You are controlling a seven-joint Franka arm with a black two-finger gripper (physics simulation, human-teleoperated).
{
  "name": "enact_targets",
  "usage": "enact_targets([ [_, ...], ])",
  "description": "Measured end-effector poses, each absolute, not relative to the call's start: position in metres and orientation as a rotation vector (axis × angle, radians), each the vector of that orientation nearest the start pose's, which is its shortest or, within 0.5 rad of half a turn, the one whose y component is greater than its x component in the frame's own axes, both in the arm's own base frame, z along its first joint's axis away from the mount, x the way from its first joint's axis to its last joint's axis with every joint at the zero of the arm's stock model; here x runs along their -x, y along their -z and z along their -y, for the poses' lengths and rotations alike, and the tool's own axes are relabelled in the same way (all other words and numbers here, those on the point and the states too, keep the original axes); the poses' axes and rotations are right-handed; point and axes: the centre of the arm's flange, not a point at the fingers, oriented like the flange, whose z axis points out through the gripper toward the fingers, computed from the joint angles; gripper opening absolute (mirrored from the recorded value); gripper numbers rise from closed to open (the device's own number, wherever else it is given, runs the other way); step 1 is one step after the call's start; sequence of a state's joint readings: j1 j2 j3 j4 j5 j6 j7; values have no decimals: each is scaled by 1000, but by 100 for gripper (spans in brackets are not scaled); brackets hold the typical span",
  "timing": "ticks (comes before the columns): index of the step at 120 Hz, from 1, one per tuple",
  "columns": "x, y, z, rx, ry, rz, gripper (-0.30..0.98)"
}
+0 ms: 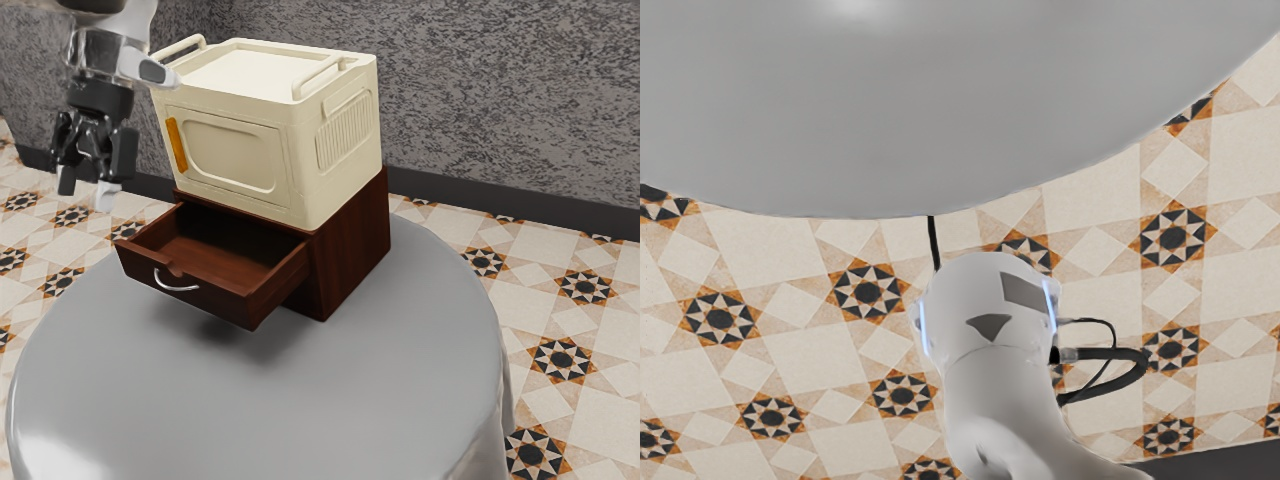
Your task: Push the drawer handle with one arm to close the drawer
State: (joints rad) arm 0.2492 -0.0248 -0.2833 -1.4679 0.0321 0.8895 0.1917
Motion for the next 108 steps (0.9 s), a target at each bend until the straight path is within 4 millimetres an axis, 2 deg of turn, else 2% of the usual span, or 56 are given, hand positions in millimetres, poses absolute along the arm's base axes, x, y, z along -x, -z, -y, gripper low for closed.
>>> enact_targets([
  [18,-493,-643,41,3037,-541,-559,69],
  [40,-507,-649,68,3006,-349,-791,69],
  [44,-508,-658,70,2998,-301,-821,69],
  [47,-506,-672,71,2992,-248,-839,68],
  [48,-504,-685,70,2990,-207,-841,68],
  [52,-480,-756,66,2965,30,-830,68],
  [56,-455,-799,63,2939,170,-816,68],
  [60,-439,-817,68,2923,223,-833,68],
  [64,-431,-818,78,2914,216,-869,69],
  [68,-420,-804,83,2918,149,-868,68],
  [71,-413,-788,78,2935,86,-839,68],
  [75,-400,-762,57,2977,-9,-759,68],
  [81,-362,-729,27,3033,-95,-616,68],
  [84,-348,-709,15,3065,-142,-561,63],
  [88,-340,-679,5,3098,-210,-515,55],
  [96,-343,-604,-6,3146,-384,-458,36],
  [100,-354,-573,-9,3160,-457,-447,28],
  [108,-378,-530,-11,3176,-525,-431,16],
])
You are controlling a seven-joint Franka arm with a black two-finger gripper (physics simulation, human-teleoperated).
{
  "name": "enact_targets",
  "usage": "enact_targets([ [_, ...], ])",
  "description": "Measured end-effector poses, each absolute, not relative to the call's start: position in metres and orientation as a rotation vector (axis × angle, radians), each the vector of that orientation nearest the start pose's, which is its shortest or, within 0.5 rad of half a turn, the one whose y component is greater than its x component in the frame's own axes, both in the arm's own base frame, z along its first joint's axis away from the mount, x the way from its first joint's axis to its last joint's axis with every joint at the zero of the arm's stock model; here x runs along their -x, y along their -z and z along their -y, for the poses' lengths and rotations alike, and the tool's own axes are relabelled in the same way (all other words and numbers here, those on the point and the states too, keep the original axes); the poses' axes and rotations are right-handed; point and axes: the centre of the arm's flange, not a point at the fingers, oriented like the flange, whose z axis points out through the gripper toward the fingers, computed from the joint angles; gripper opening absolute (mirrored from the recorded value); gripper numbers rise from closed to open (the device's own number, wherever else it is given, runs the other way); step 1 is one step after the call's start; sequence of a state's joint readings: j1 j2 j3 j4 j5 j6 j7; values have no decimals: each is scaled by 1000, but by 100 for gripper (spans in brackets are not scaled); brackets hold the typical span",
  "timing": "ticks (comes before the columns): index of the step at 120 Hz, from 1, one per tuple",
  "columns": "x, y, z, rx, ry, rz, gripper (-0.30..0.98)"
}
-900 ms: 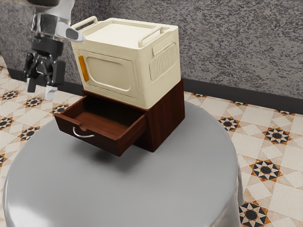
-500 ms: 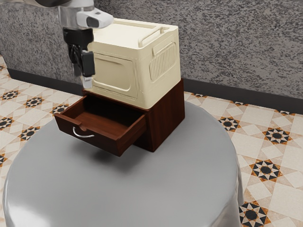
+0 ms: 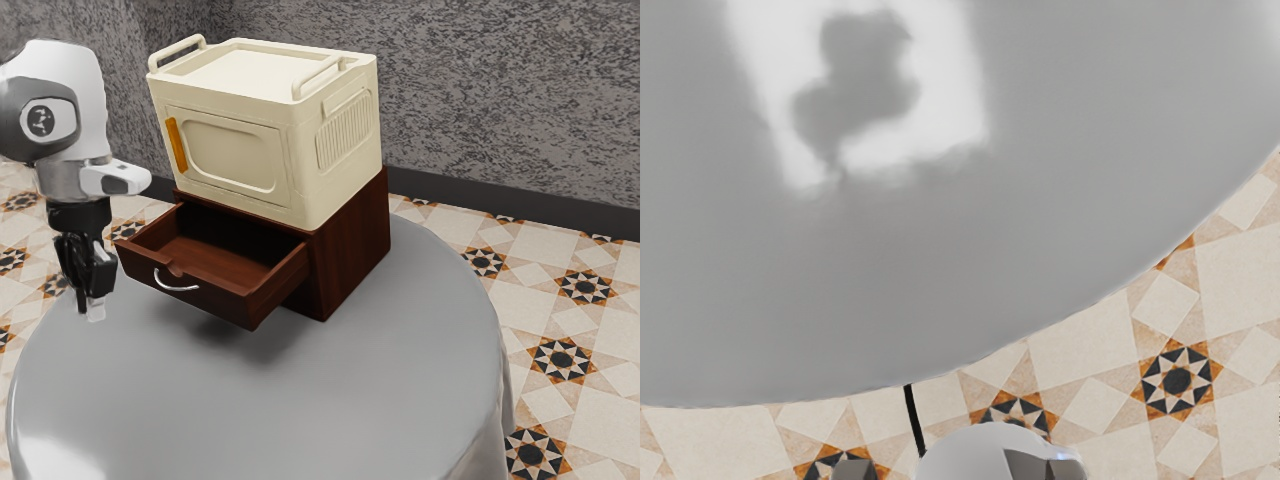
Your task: Push the drawer handle with one arm to close the drawer
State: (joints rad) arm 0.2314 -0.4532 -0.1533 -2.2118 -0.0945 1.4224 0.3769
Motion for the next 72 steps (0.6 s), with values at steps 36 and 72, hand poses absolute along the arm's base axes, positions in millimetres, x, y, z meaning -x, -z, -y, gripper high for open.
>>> enact_targets([
  [36,-466,-460,3,3114,-427,-477,-6],
  [72,-527,-426,-40,3124,-368,-312,-9],
])
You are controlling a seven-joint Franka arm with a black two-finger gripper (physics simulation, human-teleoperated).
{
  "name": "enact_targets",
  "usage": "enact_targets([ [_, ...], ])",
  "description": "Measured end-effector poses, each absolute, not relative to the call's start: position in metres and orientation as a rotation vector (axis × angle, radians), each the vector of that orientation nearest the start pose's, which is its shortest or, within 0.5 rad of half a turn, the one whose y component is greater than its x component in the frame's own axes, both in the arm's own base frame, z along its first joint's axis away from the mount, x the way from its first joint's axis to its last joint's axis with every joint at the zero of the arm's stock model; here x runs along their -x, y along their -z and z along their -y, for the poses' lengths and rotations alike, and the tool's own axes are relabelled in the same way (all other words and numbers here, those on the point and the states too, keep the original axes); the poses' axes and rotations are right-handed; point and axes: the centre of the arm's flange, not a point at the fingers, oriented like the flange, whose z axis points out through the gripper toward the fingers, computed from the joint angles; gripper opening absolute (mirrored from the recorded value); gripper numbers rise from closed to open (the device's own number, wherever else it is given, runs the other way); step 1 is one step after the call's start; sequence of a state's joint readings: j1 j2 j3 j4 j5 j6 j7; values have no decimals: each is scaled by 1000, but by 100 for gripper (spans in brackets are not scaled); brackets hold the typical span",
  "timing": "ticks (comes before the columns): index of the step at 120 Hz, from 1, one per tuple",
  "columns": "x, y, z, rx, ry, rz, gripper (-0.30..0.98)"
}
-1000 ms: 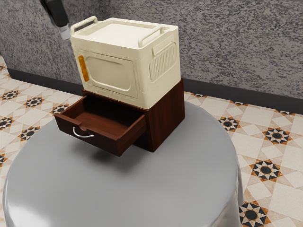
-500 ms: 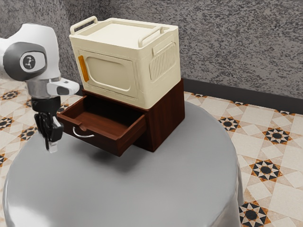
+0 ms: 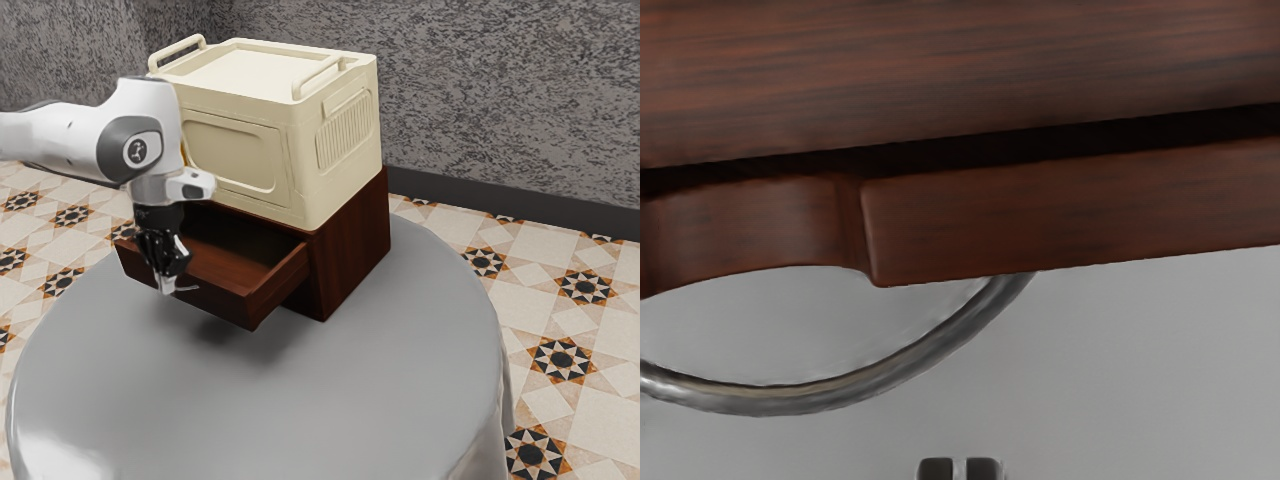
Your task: Push the drawer handle with one arm to close the drawer
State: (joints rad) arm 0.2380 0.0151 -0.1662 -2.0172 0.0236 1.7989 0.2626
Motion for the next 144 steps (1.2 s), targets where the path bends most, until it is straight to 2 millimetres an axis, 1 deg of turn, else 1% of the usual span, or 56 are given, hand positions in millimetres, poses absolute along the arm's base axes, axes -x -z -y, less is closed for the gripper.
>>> enact_targets([
  [11,-537,-419,-57,3124,-366,-261,-9],
  [17,-539,-413,-69,3127,-375,-227,-12],
  [28,-540,-400,-90,3126,-405,-171,-10],
  [37,-543,-397,-98,3120,-407,-154,-10],
  [52,-553,-402,-96,3115,-379,-160,-10],
  [81,-570,-401,-79,3119,-357,-200,-10],
  [88,-575,-404,-76,3120,-343,-209,-10],
  [107,-588,-398,-67,3124,-338,-236,-10],
  [122,-599,-397,-64,3130,-320,-244,-10],
  [144,-610,-403,-63,3134,-278,-243,-10],
])
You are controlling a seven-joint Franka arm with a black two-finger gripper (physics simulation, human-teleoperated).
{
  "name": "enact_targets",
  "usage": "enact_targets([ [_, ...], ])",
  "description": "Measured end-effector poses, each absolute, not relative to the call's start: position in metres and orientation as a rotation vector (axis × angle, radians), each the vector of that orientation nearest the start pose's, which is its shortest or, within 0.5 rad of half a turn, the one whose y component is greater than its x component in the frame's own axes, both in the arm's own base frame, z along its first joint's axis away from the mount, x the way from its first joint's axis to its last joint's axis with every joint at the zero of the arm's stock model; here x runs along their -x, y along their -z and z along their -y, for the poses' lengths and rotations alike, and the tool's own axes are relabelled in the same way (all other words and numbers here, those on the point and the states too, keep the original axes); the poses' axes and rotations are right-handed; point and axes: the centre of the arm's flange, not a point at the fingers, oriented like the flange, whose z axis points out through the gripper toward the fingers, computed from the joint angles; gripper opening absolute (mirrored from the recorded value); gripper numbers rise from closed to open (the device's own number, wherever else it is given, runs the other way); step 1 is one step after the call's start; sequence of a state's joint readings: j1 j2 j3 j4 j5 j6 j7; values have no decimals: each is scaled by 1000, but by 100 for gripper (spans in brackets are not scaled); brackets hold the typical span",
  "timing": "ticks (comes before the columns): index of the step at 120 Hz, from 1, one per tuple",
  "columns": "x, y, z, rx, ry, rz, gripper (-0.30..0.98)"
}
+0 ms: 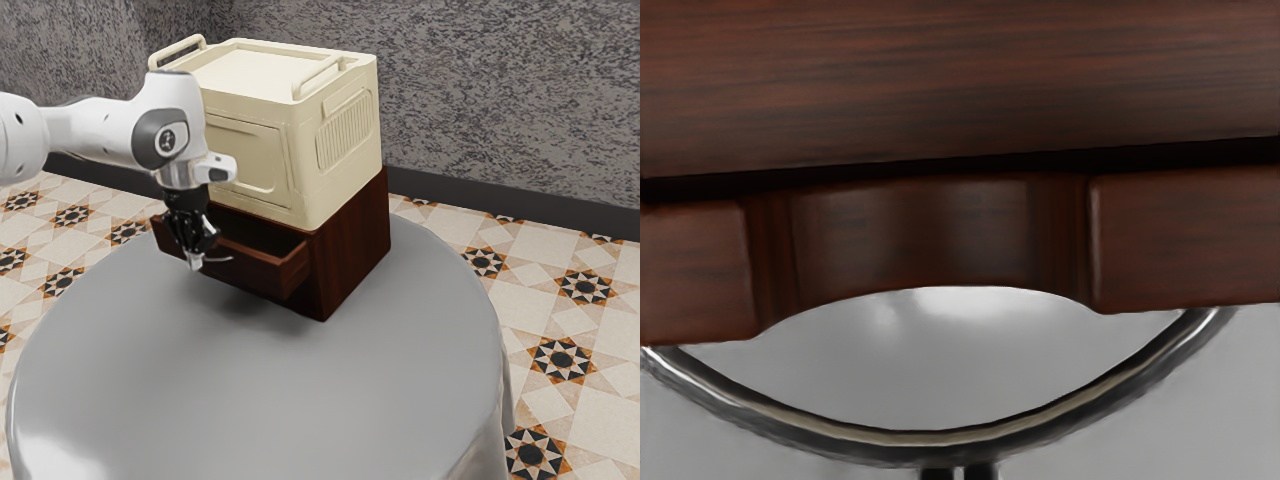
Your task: Push the drawer handle with one arm to close the drawer
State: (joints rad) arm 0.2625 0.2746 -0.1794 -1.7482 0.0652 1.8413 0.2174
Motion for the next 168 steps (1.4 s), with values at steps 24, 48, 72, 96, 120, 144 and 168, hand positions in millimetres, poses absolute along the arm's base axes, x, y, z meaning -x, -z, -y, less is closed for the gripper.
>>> enact_targets([
  [24,-622,-411,-58,3138,-209,-256,-10],
  [48,-631,-407,-50,3153,-142,-270,-10],
  [72,-637,-402,-56,3147,-75,-409,-10],
  [96,-643,-399,-60,3122,-19,-516,-10],
  [120,-645,-399,-62,3099,13,-560,-10],
  [144,-647,-400,-61,3089,44,-601,-10],
  [168,-649,-401,-58,3089,83,-649,-10],
])
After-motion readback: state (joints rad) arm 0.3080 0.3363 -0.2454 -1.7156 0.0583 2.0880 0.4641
